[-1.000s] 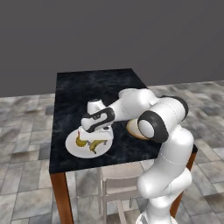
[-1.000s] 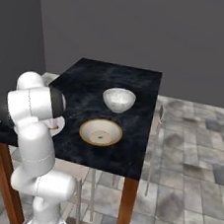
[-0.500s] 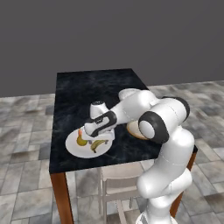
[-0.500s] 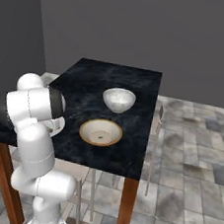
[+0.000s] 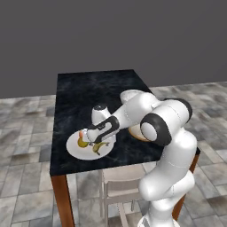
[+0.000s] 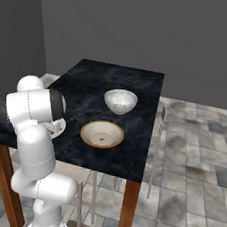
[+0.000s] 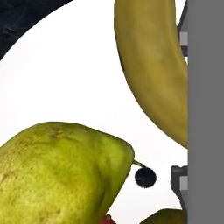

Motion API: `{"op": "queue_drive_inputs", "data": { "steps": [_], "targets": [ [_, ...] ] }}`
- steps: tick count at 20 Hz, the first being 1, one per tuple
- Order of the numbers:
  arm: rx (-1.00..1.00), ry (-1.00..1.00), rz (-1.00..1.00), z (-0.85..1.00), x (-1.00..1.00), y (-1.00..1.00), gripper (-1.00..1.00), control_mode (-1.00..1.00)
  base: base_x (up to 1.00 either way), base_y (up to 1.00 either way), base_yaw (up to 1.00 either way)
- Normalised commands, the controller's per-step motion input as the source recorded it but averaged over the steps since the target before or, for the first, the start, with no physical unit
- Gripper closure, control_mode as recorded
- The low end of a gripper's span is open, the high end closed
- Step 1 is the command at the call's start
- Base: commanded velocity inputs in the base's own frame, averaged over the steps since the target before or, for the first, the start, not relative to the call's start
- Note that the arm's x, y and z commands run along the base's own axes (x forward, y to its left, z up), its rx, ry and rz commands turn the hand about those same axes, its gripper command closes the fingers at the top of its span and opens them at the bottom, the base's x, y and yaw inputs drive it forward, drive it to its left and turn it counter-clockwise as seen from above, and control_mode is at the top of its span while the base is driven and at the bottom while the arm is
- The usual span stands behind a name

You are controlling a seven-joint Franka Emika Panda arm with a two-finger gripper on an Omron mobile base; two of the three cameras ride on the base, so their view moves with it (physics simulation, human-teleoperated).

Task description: Take the fruits from the plate on the dining counter and place two fruits in each bowl.

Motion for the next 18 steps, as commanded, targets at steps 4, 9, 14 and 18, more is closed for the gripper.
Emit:
{"op": "queue_drive_inputs", "data": {
  "steps": [4,9,14,18],
  "targets": [
    [0.0,0.0,0.0,-0.1,-0.03,0.0,1.0,-1.0,0.0,0.0,0.0],
    [0.0,0.0,0.0,0.0,-0.13,-0.02,1.0,-1.0,0.0,0.0,0.0],
    [0.0,0.0,0.0,0.22,-0.33,-0.29,1.0,-1.0,0.0,0.0,0.0],
    [0.0,-0.01,0.0,0.57,-0.34,-0.8,1.0,-1.0,0.0,0.0,0.0]
  ]
}}
